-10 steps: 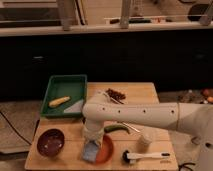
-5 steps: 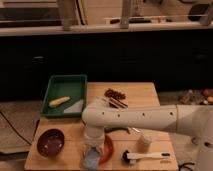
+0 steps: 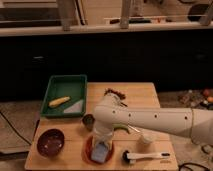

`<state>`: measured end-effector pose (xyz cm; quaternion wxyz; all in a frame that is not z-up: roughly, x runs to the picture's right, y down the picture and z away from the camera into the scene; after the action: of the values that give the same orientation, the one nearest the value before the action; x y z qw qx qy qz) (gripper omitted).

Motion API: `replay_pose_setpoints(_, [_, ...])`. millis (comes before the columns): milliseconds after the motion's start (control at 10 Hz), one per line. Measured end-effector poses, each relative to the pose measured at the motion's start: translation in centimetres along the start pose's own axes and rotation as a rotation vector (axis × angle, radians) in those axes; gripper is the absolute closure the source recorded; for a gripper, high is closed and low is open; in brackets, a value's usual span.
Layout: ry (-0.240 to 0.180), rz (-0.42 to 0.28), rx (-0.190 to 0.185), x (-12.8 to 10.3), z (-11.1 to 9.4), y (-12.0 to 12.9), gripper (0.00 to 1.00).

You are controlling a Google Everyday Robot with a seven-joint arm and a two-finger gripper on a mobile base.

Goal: Wipe red bowl with sponge

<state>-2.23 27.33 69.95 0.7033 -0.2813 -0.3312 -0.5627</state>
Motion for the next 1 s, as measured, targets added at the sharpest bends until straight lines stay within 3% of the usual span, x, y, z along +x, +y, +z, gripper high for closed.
replay_pose_setpoints(400, [0.044, -0.031, 0.010, 1.3, 0.2, -3.0, 1.00])
replay_pose_setpoints(700, [0.002, -0.145, 0.018, -0.9, 1.4, -6.5, 1.00])
replay_pose_setpoints(1000, [-0.040, -0.190, 0.009, -3.1, 2.2, -6.0, 1.00])
